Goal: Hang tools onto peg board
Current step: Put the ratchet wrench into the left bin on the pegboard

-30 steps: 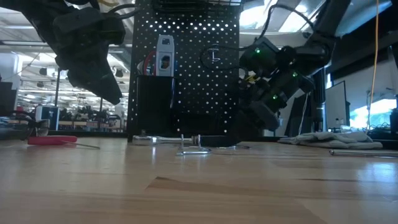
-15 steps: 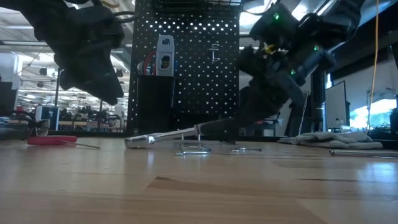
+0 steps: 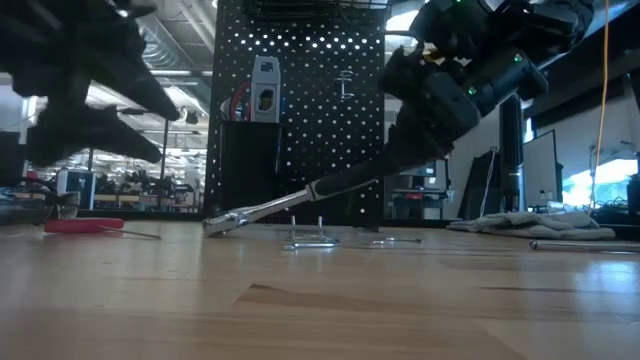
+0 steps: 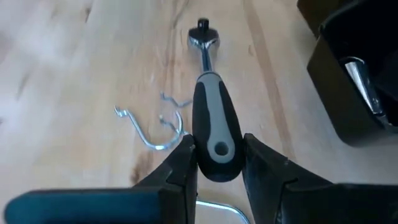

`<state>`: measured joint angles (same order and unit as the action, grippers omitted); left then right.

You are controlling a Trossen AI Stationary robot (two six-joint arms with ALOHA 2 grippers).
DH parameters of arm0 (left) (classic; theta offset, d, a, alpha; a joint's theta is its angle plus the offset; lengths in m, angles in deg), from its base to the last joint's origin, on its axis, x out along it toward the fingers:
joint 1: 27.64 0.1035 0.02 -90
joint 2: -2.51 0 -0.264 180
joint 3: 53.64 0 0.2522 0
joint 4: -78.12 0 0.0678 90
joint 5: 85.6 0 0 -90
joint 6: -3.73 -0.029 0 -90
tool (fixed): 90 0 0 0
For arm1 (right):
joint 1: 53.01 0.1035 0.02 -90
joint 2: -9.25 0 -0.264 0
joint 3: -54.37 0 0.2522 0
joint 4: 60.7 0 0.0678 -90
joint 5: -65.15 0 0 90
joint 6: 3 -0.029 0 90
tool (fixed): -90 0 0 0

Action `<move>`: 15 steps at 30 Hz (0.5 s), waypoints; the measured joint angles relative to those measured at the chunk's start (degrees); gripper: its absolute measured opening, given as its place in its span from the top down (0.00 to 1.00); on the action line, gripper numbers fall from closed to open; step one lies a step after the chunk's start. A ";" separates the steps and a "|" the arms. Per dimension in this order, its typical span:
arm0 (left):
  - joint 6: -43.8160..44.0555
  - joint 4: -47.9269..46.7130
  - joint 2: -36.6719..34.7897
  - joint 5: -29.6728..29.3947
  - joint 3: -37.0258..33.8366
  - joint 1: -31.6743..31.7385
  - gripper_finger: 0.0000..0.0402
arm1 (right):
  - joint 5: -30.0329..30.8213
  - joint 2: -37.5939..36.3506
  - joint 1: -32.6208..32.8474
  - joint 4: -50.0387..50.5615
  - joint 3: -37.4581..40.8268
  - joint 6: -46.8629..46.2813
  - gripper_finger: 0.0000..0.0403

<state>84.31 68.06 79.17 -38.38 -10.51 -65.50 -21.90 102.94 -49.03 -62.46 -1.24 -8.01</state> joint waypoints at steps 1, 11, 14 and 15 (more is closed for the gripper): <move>2.72 2.69 0.98 -2.63 -1.01 -0.39 0.47 | 0.08 0.00 0.31 -0.44 0.00 -1.31 0.76; 15.30 28.29 16.76 -8.48 -2.65 3.42 0.43 | 6.41 0.00 3.27 -4.49 -0.07 -6.63 0.76; 16.67 37.56 21.99 -9.45 -2.59 5.72 0.43 | 7.11 0.10 3.67 -4.92 -0.07 -6.73 0.76; 17.91 40.02 23.52 -10.06 -2.33 6.44 0.43 | 7.10 0.22 3.69 -5.36 -0.07 -6.73 0.76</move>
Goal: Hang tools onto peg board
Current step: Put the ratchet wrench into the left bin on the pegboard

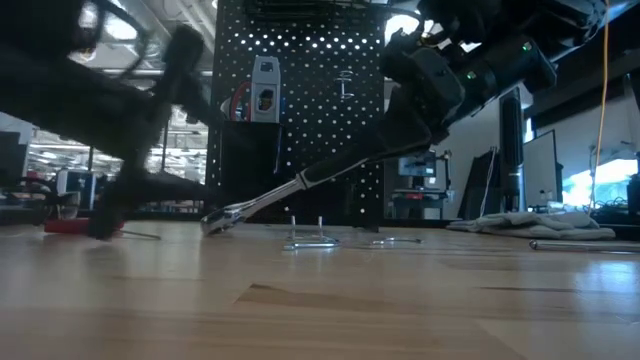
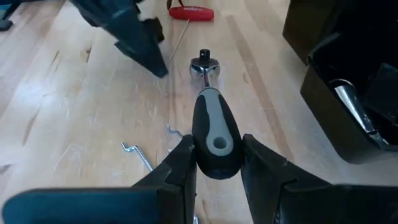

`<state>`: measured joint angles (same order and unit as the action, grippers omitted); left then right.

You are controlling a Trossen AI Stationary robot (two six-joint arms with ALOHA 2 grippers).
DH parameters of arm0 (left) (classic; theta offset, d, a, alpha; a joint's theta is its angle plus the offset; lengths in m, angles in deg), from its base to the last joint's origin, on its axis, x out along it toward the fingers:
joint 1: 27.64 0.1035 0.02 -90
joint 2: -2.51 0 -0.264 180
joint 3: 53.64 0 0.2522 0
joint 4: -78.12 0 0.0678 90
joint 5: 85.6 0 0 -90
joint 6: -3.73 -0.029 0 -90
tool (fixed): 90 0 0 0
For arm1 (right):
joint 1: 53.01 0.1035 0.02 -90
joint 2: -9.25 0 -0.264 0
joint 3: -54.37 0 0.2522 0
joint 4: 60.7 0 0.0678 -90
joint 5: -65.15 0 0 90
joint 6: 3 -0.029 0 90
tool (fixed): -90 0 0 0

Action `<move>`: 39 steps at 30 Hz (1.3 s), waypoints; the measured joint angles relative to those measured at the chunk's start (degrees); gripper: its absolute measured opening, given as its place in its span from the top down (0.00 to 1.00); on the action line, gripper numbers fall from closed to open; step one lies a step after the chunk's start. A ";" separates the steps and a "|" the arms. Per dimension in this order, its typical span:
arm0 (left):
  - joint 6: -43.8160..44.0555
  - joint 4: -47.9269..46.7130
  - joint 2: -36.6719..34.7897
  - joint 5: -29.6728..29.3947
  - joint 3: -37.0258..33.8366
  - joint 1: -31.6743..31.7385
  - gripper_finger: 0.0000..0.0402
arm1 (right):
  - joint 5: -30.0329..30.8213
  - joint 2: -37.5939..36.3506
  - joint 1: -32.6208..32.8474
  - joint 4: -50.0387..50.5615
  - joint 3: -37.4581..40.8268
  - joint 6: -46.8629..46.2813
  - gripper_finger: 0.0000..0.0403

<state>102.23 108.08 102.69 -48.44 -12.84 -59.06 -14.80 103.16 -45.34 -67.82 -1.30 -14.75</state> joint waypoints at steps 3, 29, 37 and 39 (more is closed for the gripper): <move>3.66 4.68 3.54 -0.52 1.38 2.45 0.43 | -0.02 0.06 0.37 -0.12 0.00 -0.11 0.76; -3.18 -1.47 6.57 2.99 6.25 11.99 0.50 | 1.25 0.11 5.42 -2.02 -0.02 1.22 0.76; -16.36 -2.36 6.92 1.80 9.08 12.13 0.66 | -5.08 0.20 7.09 -3.25 -0.22 1.55 0.80; -17.20 -2.14 6.92 1.75 9.08 12.19 0.71 | -6.98 0.20 7.57 -3.74 -0.22 2.37 0.81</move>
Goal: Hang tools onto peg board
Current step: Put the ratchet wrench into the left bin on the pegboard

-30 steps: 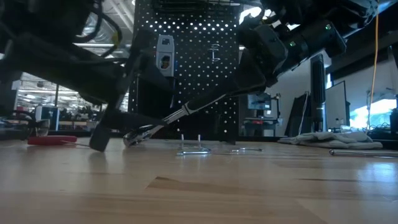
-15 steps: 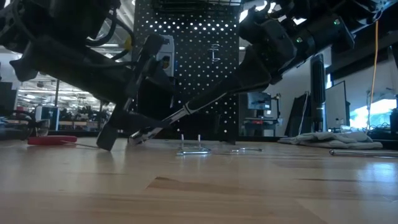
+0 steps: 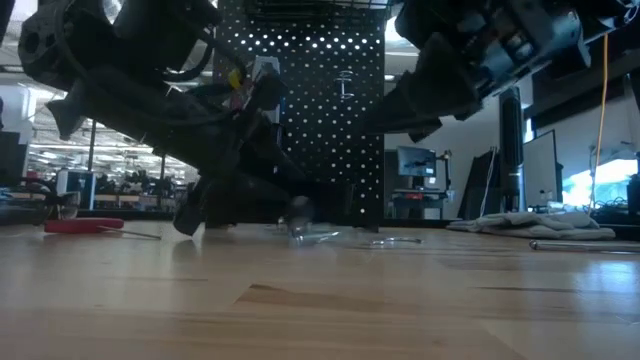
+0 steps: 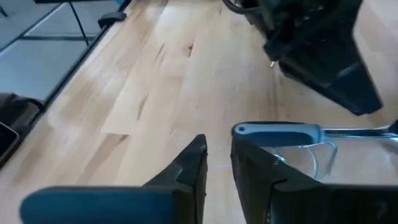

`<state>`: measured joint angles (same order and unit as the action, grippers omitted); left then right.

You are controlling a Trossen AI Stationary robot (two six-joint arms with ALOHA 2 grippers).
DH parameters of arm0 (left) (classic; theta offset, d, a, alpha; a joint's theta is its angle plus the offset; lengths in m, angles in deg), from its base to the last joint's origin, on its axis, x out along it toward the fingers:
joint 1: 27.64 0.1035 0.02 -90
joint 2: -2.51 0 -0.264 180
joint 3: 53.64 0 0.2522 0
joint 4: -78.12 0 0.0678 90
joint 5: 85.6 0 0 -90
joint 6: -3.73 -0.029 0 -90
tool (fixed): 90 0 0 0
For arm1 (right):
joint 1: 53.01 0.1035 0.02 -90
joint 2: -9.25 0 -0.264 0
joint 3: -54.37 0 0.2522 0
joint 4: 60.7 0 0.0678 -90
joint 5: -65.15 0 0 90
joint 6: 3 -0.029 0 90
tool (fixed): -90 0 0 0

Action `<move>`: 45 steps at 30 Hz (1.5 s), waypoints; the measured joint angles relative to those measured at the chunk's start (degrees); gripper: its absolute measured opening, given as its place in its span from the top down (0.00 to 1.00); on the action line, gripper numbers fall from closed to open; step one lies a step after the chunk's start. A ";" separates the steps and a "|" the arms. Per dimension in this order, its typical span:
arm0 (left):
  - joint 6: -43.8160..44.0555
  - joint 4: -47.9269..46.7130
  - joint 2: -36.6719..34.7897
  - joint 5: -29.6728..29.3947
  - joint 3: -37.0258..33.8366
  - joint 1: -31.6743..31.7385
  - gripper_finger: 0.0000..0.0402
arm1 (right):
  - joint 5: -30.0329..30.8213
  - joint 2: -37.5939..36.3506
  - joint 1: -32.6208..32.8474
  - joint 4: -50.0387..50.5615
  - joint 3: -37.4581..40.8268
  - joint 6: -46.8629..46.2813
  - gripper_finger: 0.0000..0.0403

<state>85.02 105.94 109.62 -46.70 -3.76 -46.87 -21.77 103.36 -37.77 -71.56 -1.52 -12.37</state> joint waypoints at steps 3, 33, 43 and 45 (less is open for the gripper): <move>-1.15 0.31 0.00 0.30 0.08 -0.20 0.77 | 0.14 0.00 0.71 0.06 0.02 2.21 0.85; -32.01 -41.20 -11.39 21.21 24.07 -3.41 0.64 | 2.82 -0.04 0.54 10.37 0.17 1.37 0.61; -30.21 -61.64 -9.14 19.32 30.68 2.75 0.63 | 3.93 -0.04 0.49 14.52 0.20 2.22 0.61; -29.12 -62.57 -8.26 23.45 30.64 4.68 0.59 | 3.95 -0.04 0.49 14.63 0.20 2.22 0.61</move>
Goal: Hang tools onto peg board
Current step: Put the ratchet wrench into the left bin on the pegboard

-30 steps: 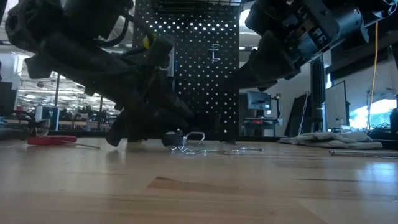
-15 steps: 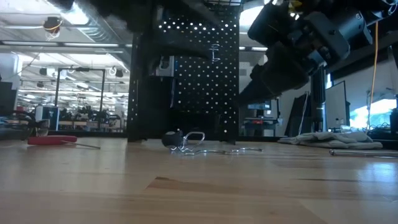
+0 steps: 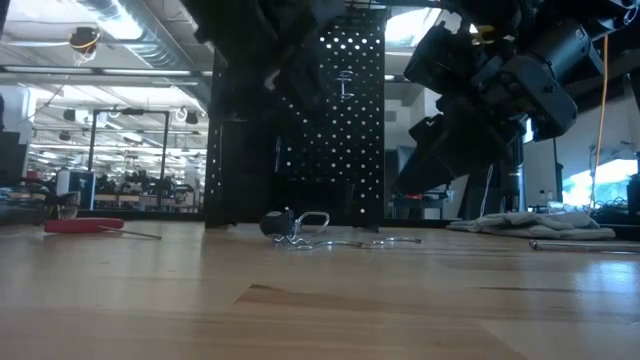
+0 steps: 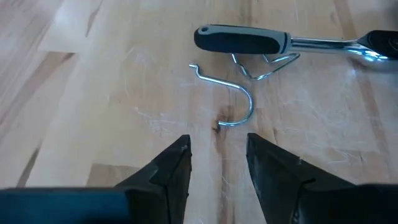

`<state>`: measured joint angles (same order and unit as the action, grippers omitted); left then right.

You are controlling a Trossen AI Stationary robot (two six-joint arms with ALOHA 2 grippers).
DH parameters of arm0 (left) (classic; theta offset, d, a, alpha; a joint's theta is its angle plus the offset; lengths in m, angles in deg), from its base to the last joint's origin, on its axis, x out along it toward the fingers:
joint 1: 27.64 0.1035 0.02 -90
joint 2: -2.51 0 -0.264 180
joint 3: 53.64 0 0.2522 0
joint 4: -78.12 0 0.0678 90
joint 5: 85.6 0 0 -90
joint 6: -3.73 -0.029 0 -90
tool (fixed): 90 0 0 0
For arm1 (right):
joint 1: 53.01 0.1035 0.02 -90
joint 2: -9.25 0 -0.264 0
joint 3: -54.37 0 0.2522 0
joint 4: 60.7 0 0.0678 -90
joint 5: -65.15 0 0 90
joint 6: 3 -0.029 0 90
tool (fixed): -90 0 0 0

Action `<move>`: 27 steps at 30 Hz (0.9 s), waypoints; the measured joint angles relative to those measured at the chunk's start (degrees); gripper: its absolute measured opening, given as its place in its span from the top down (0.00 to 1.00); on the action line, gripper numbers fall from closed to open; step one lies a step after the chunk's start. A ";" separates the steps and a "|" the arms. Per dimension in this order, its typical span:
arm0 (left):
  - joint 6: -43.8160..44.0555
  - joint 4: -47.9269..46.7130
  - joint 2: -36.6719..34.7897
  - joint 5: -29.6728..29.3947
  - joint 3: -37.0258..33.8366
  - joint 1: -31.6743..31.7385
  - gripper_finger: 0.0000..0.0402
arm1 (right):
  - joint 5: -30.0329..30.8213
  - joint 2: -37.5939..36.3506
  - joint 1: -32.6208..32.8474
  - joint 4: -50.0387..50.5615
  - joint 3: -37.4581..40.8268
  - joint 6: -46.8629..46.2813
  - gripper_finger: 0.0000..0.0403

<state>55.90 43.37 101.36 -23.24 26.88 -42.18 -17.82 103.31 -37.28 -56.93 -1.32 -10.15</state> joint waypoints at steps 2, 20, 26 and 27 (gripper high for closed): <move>2.30 -1.73 0.93 2.73 0.00 1.45 0.54 | 0.01 0.00 0.00 0.01 0.00 -0.01 0.61; 9.16 -6.04 9.42 5.81 0.00 9.98 0.52 | 0.07 0.00 0.00 -0.51 0.02 -0.04 0.61; 8.63 -4.78 12.44 10.06 0.22 10.06 0.53 | 0.05 0.00 0.00 -0.62 0.00 -0.07 0.61; 8.93 -5.20 12.87 9.88 0.29 9.83 0.53 | 0.06 0.00 0.00 -0.57 0.00 -0.07 0.61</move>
<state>64.83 38.18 114.23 -13.36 27.16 -32.36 -17.76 103.31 -37.28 -57.50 -1.32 -10.23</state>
